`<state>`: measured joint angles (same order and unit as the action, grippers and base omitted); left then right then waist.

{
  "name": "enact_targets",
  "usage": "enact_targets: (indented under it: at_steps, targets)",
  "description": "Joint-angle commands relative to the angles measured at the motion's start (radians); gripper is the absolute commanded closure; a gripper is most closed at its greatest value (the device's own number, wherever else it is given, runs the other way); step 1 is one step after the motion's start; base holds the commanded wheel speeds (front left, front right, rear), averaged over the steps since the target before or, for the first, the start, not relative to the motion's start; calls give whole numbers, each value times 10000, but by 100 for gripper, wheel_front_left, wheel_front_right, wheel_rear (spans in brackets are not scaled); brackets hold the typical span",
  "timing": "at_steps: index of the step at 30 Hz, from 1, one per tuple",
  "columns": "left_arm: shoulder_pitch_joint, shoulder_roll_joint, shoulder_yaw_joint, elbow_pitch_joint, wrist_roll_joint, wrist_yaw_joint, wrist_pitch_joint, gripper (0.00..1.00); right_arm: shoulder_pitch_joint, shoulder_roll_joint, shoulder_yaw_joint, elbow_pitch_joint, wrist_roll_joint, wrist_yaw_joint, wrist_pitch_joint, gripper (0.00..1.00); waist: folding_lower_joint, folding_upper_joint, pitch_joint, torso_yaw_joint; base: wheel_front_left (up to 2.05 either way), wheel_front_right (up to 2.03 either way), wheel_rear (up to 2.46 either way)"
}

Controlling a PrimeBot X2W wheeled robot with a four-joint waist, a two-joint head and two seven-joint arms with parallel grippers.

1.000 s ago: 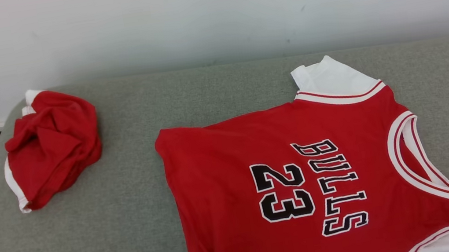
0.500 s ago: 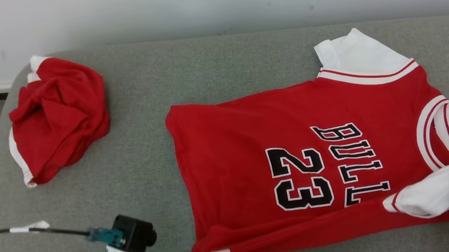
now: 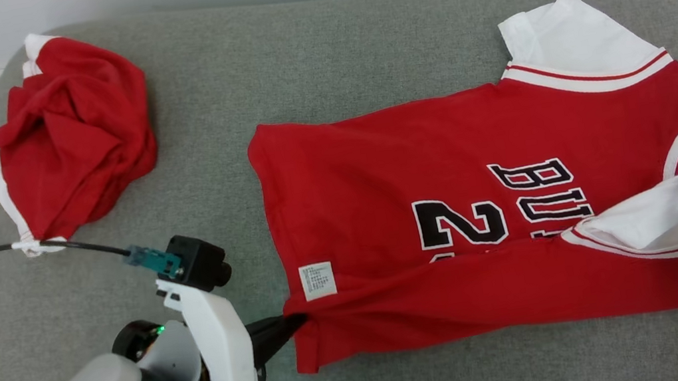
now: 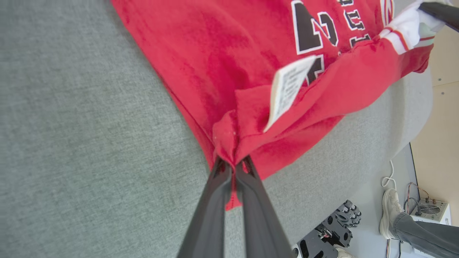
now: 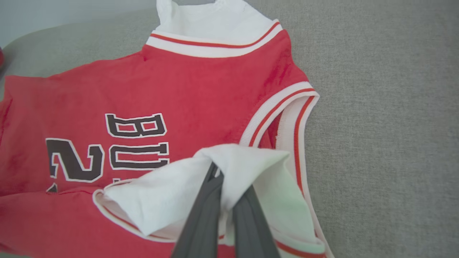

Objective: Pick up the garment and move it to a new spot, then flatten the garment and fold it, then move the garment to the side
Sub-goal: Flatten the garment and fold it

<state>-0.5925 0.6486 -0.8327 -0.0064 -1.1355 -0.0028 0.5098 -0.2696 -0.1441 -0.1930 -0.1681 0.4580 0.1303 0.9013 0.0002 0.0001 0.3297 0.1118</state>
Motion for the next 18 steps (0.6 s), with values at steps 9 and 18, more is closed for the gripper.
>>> enact_targets:
  at_steps: [9,18]
  targets:
    - [382,8,135,267,287,17,-777,0,287,-267,123,-46,-306,7,-900,0,-2,-1,-610,-103,0,0,0]
    - [2180,394,460,-1182,547,1179,-2355,0,2112,-2278,634,-1381,-870,4,-1396,0,-2,-1,-1120,-265,0,0,0]
